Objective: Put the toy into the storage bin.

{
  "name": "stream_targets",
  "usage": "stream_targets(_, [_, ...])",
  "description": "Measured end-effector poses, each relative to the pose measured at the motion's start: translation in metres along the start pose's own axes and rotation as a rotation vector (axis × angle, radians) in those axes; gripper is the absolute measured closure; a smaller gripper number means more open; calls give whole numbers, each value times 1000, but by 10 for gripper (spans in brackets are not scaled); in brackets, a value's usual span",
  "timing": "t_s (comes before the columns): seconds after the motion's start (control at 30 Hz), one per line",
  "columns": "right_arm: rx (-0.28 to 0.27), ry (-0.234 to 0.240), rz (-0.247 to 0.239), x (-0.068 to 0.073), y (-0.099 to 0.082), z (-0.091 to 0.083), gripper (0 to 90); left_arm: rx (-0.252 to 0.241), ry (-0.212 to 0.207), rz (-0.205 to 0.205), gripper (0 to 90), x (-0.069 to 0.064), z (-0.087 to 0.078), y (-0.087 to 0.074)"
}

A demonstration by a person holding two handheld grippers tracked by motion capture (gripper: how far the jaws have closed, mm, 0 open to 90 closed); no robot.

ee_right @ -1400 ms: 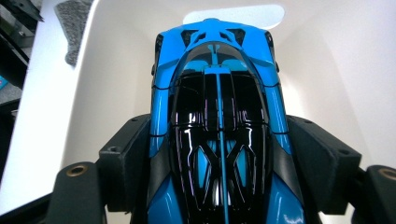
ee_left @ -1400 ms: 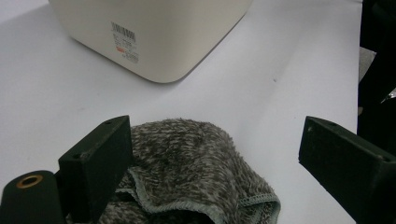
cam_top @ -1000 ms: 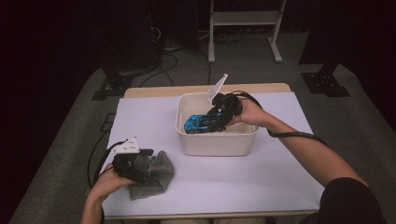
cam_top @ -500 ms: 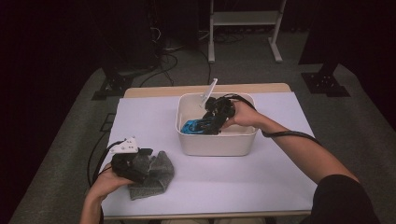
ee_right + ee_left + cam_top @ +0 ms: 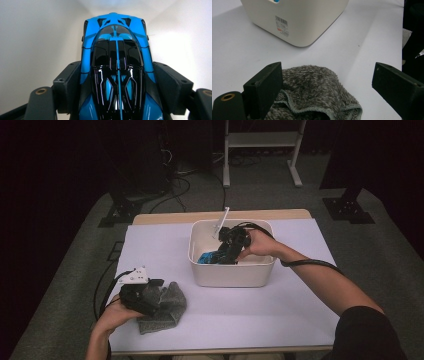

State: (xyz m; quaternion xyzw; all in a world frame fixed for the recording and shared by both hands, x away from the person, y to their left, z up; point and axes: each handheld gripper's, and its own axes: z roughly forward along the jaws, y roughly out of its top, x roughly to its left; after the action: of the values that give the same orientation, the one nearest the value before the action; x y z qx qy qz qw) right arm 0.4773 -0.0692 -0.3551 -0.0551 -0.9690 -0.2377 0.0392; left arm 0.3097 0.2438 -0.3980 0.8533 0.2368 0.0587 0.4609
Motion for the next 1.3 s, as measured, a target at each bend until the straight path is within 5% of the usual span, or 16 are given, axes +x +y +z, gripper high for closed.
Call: stream_targets(1.3, [117,39,-11,5,2,14,256,-4,2,9,91,-3,-5,1])
